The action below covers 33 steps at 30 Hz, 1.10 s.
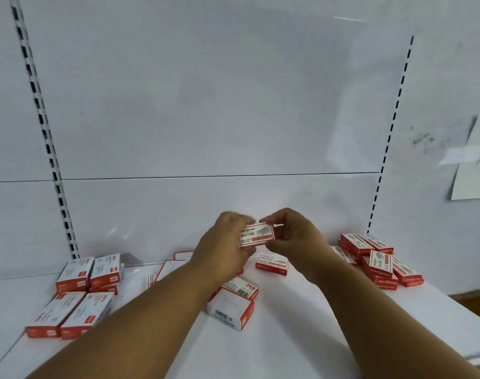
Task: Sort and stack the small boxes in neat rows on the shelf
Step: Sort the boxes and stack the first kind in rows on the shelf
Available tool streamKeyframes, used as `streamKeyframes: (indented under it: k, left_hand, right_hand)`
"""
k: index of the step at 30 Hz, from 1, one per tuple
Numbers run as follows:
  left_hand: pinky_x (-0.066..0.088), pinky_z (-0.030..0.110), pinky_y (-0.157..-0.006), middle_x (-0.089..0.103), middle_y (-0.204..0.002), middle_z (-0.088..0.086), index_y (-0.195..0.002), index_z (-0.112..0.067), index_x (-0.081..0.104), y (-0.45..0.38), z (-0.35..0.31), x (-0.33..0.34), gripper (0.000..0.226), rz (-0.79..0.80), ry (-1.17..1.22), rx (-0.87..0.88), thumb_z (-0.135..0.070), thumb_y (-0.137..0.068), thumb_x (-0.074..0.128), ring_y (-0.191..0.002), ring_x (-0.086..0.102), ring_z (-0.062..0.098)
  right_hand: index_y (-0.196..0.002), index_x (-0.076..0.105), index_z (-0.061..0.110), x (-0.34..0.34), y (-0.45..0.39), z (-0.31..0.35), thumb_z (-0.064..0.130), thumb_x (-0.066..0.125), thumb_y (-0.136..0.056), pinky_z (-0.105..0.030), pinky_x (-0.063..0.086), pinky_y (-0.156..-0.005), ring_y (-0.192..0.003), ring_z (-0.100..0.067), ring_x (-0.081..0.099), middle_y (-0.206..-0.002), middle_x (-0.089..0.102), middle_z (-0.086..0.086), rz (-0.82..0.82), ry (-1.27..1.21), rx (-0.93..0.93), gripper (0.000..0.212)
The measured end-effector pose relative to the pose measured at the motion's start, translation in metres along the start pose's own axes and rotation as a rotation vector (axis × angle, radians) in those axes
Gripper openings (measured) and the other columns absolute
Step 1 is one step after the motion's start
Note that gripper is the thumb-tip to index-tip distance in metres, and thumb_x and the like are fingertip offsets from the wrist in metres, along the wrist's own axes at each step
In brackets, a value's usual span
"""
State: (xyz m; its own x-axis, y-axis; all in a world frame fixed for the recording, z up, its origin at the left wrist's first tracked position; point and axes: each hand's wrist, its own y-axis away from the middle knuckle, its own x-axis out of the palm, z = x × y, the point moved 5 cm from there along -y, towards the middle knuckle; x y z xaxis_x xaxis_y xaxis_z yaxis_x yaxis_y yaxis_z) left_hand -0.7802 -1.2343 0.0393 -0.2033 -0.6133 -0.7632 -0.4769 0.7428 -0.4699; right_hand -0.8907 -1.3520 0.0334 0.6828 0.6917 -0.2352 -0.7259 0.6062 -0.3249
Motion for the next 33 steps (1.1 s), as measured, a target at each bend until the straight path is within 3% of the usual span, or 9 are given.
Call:
streamKeyframes:
  k: [3,5,9,14,18,22,27,30,33]
  left_hand:
    - [0.054,0.025,-0.080,0.062,-0.115,-0.008,-0.124,-0.033,0.057,-0.001,-0.004,0.001,0.045,-0.042,0.011,0.010,-0.030,-0.083,0.076,-0.098,0.061,0.011]
    - [0.055,0.027,-0.080,0.063,-0.113,-0.009,-0.123,-0.031,0.057,0.001,-0.005,0.001,0.044,-0.070,0.032,-0.005,-0.030,-0.083,0.076,-0.097,0.060,0.010]
    - [0.056,0.027,-0.080,0.062,-0.111,-0.010,-0.121,-0.031,0.057,0.005,-0.010,0.000,0.044,-0.088,0.052,-0.015,-0.032,-0.082,0.077,-0.095,0.059,0.007]
    - [0.056,0.023,-0.066,0.059,-0.107,-0.014,-0.115,-0.035,0.047,0.012,-0.017,-0.001,0.040,-0.041,0.116,-0.059,-0.039,-0.084,0.073,-0.086,0.063,0.007]
    - [0.043,0.012,-0.055,0.052,-0.110,-0.012,-0.114,-0.034,0.031,0.013,-0.037,0.011,0.036,0.037,0.228,-0.112,-0.045,-0.093,0.058,-0.083,0.058,0.009]
    - [0.050,0.029,-0.069,0.058,-0.114,-0.004,-0.118,-0.025,0.039,0.007,-0.073,0.028,0.027,0.064,0.447,-0.099,-0.043,-0.099,0.047,-0.089,0.059,0.016]
    - [0.043,0.026,-0.076,0.060,-0.120,-0.004,-0.121,-0.022,0.047,-0.010,-0.122,0.058,0.021,0.090,0.530,-0.121,-0.030,-0.101,0.046,-0.099,0.057,0.016]
    - [0.044,0.018,-0.065,0.063,-0.106,-0.012,-0.108,-0.028,0.055,-0.025,-0.143,0.078,0.017,0.109,0.536,-0.135,-0.017,-0.096,0.050,-0.086,0.058,0.002]
    - [0.058,0.029,-0.072,0.067,-0.098,-0.014,-0.103,-0.032,0.061,-0.041,-0.158,0.101,0.022,0.107,0.565,-0.214,-0.013,-0.094,0.053,-0.080,0.065,0.001]
  right_hand:
    - [-0.122,0.052,0.022,-0.005,0.003,-0.006,-0.004,0.072,-0.079,-0.041,0.057,-0.090,-0.100,-0.018,0.069,-0.115,0.067,-0.002,0.062,0.067,0.041,0.054]
    - [-0.140,0.040,0.028,-0.011,0.004,-0.022,0.019,0.073,-0.085,-0.035,0.050,-0.097,-0.115,-0.019,0.059,-0.130,0.058,0.004,0.100,0.467,0.115,0.065]
    - [-0.123,0.059,0.024,-0.006,0.009,-0.040,0.037,0.058,-0.087,-0.032,0.045,-0.096,-0.118,-0.027,0.054,-0.125,0.063,-0.001,0.182,1.071,0.167,0.039]
    - [-0.126,0.060,0.014,-0.021,0.016,-0.022,0.019,0.064,-0.084,-0.035,0.050,-0.094,-0.110,-0.027,0.061,-0.123,0.061,-0.009,0.028,0.859,0.255,0.043]
    - [-0.107,0.067,0.007,-0.054,0.038,-0.016,0.000,0.062,-0.084,-0.042,0.061,-0.078,-0.075,-0.023,0.071,-0.091,0.071,-0.009,-0.231,0.217,0.327,0.024]
    - [-0.101,0.066,0.004,-0.098,0.062,-0.012,0.002,0.061,-0.091,-0.046,0.061,-0.078,-0.070,-0.026,0.072,-0.087,0.072,-0.015,-0.510,-0.129,0.296,0.012]
    - [-0.079,0.072,0.020,-0.159,0.077,-0.001,0.008,0.063,-0.089,-0.040,0.059,-0.069,-0.063,-0.023,0.068,-0.077,0.075,-0.007,-0.658,0.004,0.260,0.017]
    - [-0.075,0.073,0.019,-0.189,0.074,-0.009,0.010,0.063,-0.090,-0.042,0.057,-0.067,-0.060,-0.026,0.064,-0.066,0.073,-0.008,-0.659,0.031,0.267,0.020]
    - [-0.075,0.075,0.018,-0.218,0.065,-0.026,0.013,0.063,-0.089,-0.036,0.049,-0.059,-0.056,-0.023,0.060,-0.062,0.070,-0.008,-0.632,0.116,0.286,0.019]
